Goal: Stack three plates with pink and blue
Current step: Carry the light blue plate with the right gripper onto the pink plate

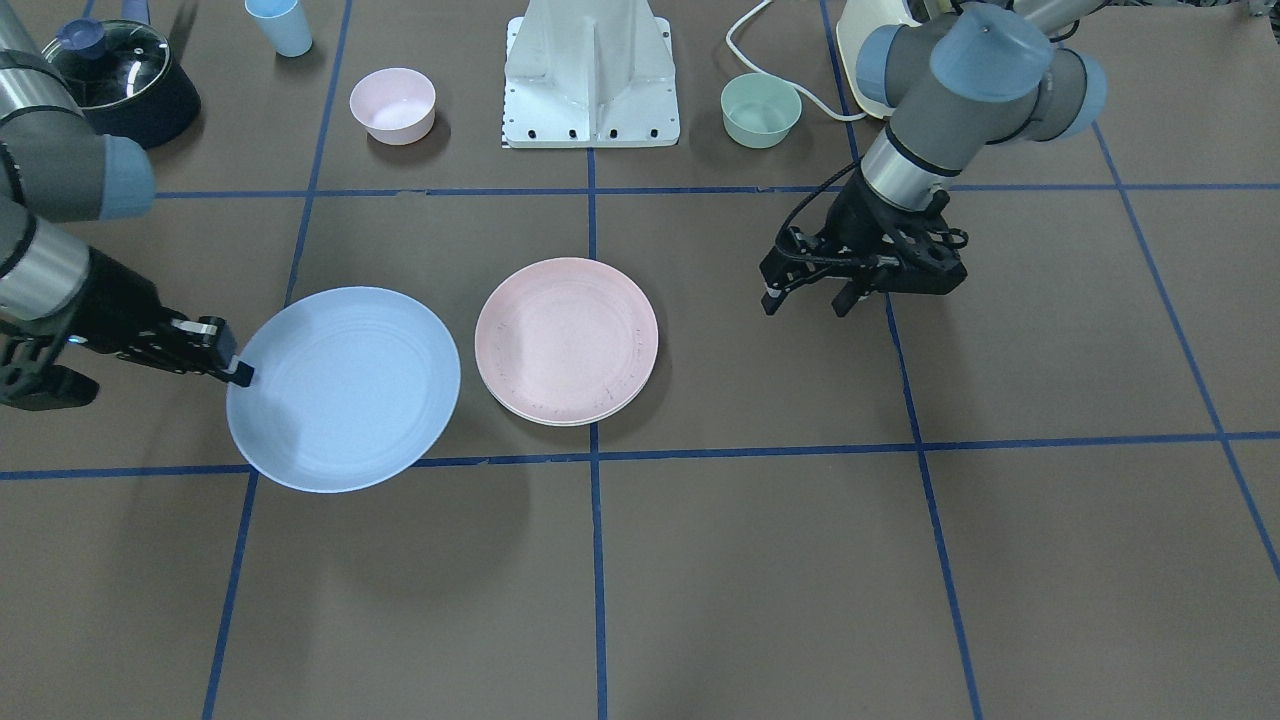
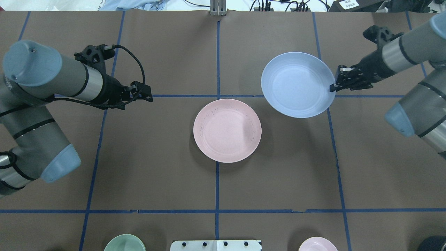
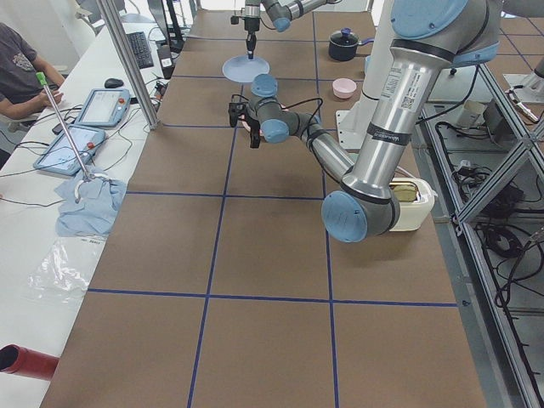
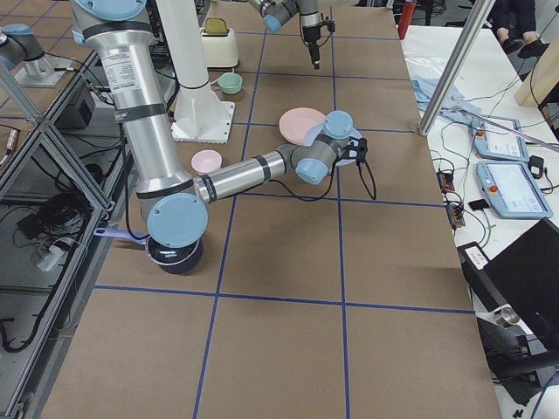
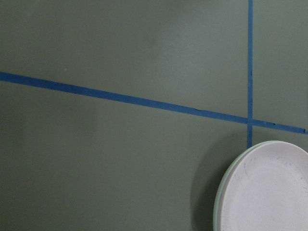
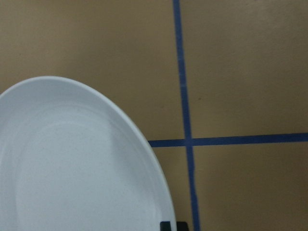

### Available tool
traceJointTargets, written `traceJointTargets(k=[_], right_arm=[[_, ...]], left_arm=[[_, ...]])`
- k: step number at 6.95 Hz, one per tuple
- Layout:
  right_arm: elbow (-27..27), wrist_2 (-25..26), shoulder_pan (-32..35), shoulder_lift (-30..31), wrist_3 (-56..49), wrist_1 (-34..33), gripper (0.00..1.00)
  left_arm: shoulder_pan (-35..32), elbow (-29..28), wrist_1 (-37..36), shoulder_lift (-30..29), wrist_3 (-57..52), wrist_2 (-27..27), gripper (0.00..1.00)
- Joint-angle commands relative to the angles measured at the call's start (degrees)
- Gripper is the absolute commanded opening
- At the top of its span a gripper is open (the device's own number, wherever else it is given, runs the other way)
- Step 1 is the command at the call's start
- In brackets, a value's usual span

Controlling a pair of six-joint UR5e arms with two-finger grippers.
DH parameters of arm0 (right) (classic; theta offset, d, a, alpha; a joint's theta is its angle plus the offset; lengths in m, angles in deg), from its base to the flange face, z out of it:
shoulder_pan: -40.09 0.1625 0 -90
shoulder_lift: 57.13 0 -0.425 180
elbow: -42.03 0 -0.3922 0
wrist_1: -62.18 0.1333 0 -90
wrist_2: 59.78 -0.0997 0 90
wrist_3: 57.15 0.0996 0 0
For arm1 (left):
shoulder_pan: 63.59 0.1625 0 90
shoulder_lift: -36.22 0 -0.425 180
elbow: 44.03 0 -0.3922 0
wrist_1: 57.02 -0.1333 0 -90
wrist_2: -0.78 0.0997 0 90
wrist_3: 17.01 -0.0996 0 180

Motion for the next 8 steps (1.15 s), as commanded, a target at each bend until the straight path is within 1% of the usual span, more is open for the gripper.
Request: traceJointTargets(k=[1,2,3,4,5,6,8], right_arm=[[0.13,8.11,-9.03,-4.97,9.33,-0.12,0.0],[0.13,9.27,-11.51,-5.86,11.54,-0.12,0.0],[0.04,11.8,-14.14,-5.95,12.25,-0.3,0.0],[-0.13,13.92,-16.52,-6.3,12.35,-1.34,0.0],[0.04,14.37,-17.32,-7.87,12.35,-5.01,0.0],[0.3,14.29,-17.68,-8.93,12.35,-6.96,0.0],[1.44,14.03,-18.39,-8.85,12.35,-7.07,0.0]], left_arm=[[-5.51,1.61,-1.26,3.37,-7.18,-0.26,1.0],[-6.94,1.27,-2.22,3.65,-7.28,-0.09,1.0],[-8.08,1.44,-2.49,3.74,-7.19,-0.26,1.0],[-8.88,1.36,-2.23,3.66,-7.37,-1.83,1.0],[-9.06,1.53,-2.49,3.74,-11.02,-1.76,1.0],[-9.41,1.44,-2.49,3.83,-13.5,-1.76,1.0],[-9.41,0.83,-2.4,3.92,-13.96,-1.32,1.0]])
